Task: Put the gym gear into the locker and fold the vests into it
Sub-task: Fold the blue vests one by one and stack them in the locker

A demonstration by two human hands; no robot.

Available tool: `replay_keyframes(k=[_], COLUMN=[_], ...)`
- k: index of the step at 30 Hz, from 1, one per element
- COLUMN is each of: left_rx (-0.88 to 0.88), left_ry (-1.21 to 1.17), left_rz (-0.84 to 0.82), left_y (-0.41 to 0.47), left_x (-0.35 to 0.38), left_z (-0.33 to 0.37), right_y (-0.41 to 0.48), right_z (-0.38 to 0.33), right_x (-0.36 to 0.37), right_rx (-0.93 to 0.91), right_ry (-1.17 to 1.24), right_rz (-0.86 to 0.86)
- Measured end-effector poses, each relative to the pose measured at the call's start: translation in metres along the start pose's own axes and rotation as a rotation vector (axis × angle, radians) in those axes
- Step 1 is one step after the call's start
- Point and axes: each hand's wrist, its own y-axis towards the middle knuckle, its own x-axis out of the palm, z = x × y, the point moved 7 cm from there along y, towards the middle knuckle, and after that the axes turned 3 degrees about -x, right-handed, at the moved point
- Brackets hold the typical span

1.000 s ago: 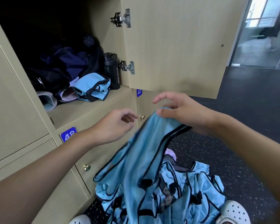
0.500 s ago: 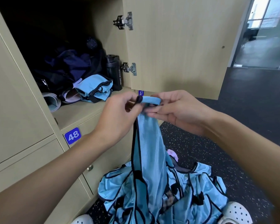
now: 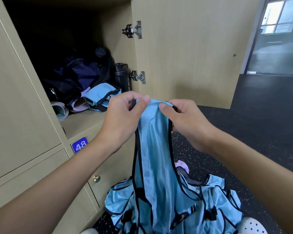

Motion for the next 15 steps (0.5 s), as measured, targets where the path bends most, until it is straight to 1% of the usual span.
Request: replay_keyframes(k=[4, 6, 7, 11, 13, 15], left_rx=[0.01, 0.009, 0.006, 0.023, 0.043, 0.063], left_ry=[0.005, 0.009, 0.017, 0.157, 0.17, 0.165], left_rz=[0.069, 0.075, 0.053, -0.143, -0.175, -0.153], left_y=[0.005, 0.007, 0.006, -0.005, -0.006, -0.004], left_x=[-0.015, -0.018, -0.017, 0.0, 0.002, 0.0], left_z=[0.0, -0.003, -0.003, 0.003, 0.004, 0.004], right_y=[-0.003, -0.004, -0.004, -0.006, -0.007, -0.008], right_z=[0.0, 0.0, -0.001, -0.005, -0.006, -0.007], right_x=[0.001, 0.002, 0.002, 0.005, 0.007, 0.01], right_rx=[-0.011, -0.023, -0.033, -0.077, -0.085, -0.094], right_ry=[-0.013, -0.033, -0.054, -0.084, -0.084, -0.084], right_rz=[-0.019, -0.011, 0.0, -0.002, -0.019, -0.041])
